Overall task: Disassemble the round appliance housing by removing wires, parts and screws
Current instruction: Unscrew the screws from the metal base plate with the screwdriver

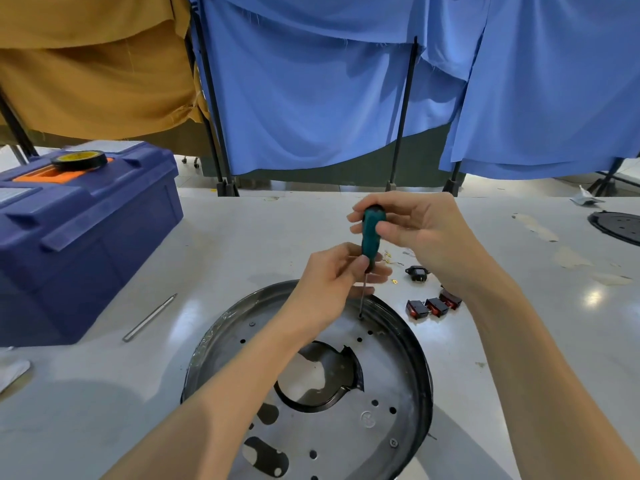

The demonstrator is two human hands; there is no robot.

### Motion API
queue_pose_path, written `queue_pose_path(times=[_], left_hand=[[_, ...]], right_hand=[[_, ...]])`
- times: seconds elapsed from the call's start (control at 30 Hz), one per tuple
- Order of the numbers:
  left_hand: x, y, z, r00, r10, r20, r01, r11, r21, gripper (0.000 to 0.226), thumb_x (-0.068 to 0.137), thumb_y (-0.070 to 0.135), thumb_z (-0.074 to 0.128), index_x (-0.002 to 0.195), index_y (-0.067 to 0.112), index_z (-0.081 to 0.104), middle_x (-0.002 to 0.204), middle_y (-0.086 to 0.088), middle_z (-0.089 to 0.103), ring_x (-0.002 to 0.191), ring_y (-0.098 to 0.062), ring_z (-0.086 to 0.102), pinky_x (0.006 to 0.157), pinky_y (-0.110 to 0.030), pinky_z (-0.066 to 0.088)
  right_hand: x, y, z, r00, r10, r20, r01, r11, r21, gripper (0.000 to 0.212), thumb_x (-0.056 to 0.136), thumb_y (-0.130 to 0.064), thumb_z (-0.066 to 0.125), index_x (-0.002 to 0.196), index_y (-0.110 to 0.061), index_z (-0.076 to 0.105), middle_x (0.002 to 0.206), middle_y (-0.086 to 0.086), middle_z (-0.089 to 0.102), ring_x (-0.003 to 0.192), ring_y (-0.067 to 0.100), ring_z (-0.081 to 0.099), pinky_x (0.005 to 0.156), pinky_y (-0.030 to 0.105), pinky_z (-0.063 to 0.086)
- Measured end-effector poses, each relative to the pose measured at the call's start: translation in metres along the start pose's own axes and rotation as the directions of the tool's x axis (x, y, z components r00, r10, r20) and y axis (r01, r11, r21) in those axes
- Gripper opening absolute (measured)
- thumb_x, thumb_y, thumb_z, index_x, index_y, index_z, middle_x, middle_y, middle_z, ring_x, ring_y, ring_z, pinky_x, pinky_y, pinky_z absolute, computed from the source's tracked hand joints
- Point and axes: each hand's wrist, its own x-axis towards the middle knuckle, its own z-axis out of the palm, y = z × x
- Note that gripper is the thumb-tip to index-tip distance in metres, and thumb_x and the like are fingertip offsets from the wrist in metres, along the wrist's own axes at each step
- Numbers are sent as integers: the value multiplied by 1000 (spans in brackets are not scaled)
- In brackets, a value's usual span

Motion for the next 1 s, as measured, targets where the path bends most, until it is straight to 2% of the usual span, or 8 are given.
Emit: queue_pose_path(times=[0.1,0.23,0.33,0.5,0.6,0.73,0.9,1.0], left_hand=[[2,-2,2,1000,-10,-13,10,1000,25,13,99,7,46,103,8,59,91,-5,74,86,-21,73,84,-37,58],[0,-2,1,1000,0,-30,0,1000,-6,7,94,13,58,94,10,51,89,-14,74,82,-26,73,81,-37,58],[-1,0,2,999,1,36,-2,999,37,16,101,13,44,114,14,53,94,-10,73,89,-25,72,86,-37,56],[0,-1,3,1000,-25,14,23,994,107,3,97,15,52,97,12,53,85,-7,75,82,-18,73,86,-33,57],[-1,1,1,1000,-14,5,13,995,97,18,94,23,59,101,9,49,86,-9,75,80,-20,73,79,-27,57],[-1,2,1,999,-5,47,2,998,68,17,101,16,43,111,14,56,92,-10,74,87,-22,72,86,-38,56],[-1,2,3,1000,-18,-13,19,997,79,18,94,22,58,106,9,56,84,-7,75,80,-19,73,81,-32,58],[-2,2,1,1000,4,14,-5,998,69,18,96,21,54,112,11,54,88,-9,75,83,-21,73,81,-32,58]], right_hand=[[-1,0,3,999,1,-54,-10,988,-155,24,78,-24,77,101,-30,73,103,-5,65,93,4,60,79,21,54],[0,0,5,994,-54,-97,44,993,-106,42,79,8,67,98,-28,72,91,-3,69,82,13,64,81,24,57],[0,1,-2,998,-61,-5,61,997,-42,44,81,21,53,100,-14,72,97,1,73,91,13,71,82,20,55],[0,0,3,999,-37,-11,36,998,-56,21,79,-21,76,100,-24,75,102,1,67,97,12,63,82,20,54],[1,0,12,992,-71,-104,65,996,-57,25,81,-10,74,103,-22,74,94,4,69,88,16,65,84,25,55],[0,1,5,999,-38,-7,38,997,68,33,86,14,53,105,-6,71,98,6,73,91,15,72,80,20,56],[0,1,9,999,-28,-30,25,996,-91,21,80,-24,75,101,-28,74,104,0,65,96,9,61,83,19,53],[1,1,13,995,-56,-79,51,996,-69,29,83,-8,70,105,-26,72,97,0,69,91,15,64,81,20,55]])
